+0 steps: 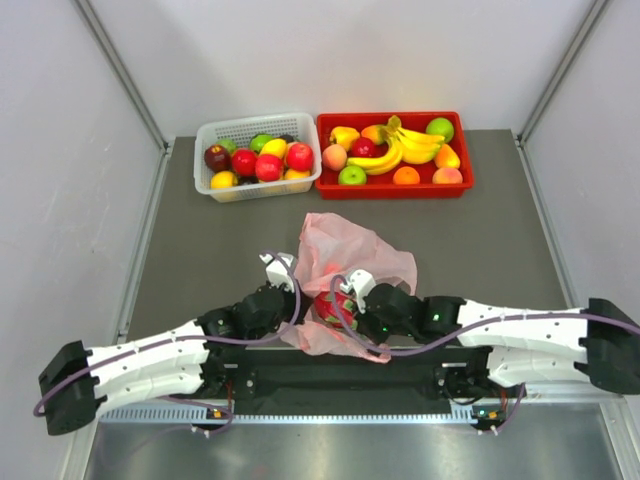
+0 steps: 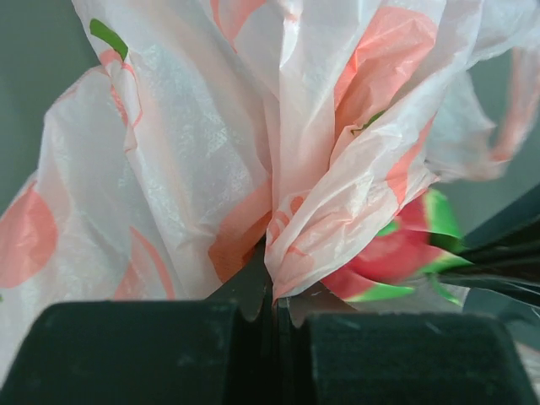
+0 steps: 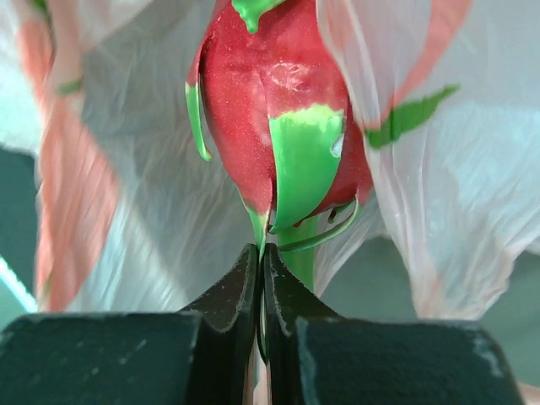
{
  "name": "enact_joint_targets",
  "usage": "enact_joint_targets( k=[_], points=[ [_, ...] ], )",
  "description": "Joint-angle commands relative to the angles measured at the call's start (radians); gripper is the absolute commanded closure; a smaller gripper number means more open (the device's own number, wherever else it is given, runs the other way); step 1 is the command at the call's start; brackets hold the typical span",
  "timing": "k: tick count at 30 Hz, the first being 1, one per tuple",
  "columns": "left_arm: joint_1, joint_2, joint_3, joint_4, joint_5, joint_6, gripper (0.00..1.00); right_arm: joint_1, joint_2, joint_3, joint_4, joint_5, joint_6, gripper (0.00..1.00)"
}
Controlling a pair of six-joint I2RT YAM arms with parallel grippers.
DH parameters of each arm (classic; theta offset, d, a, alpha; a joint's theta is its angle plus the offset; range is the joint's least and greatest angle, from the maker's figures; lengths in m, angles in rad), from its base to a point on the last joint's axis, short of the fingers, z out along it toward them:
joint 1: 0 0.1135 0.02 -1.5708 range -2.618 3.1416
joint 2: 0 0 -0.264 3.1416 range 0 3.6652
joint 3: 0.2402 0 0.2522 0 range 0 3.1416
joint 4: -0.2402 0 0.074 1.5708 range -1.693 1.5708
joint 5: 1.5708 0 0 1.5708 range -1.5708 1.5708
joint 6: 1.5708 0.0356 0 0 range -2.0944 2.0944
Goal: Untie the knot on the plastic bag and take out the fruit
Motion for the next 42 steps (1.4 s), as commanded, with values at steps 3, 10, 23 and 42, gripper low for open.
enact_joint_targets(
  k=[3, 10, 23, 42],
  points=[
    [0.001, 0.024, 0.059, -0.004, -0.081, 0.040, 1.00, -0.004, -0.174, 0.012, -0.052, -0.016, -0.007, 1.00],
    [0.001, 0.097, 0.083, 0.033, -0.061, 0.051, 1.00, -0.004, -0.348, 0.051, -0.095, -0.040, -0.039, 1.00],
    [0.003, 0.131, 0.103, 0.045, -0.081, 0.058, 1.00, -0.006, -0.601, 0.114, -0.042, -0.191, -0.077, 1.00],
    [0.003, 0.080, 0.099, 0.038, -0.031, 0.084, 1.00, -0.572, -0.068, 0.511, 0.150, 0.159, -0.229, 1.00]
  ],
)
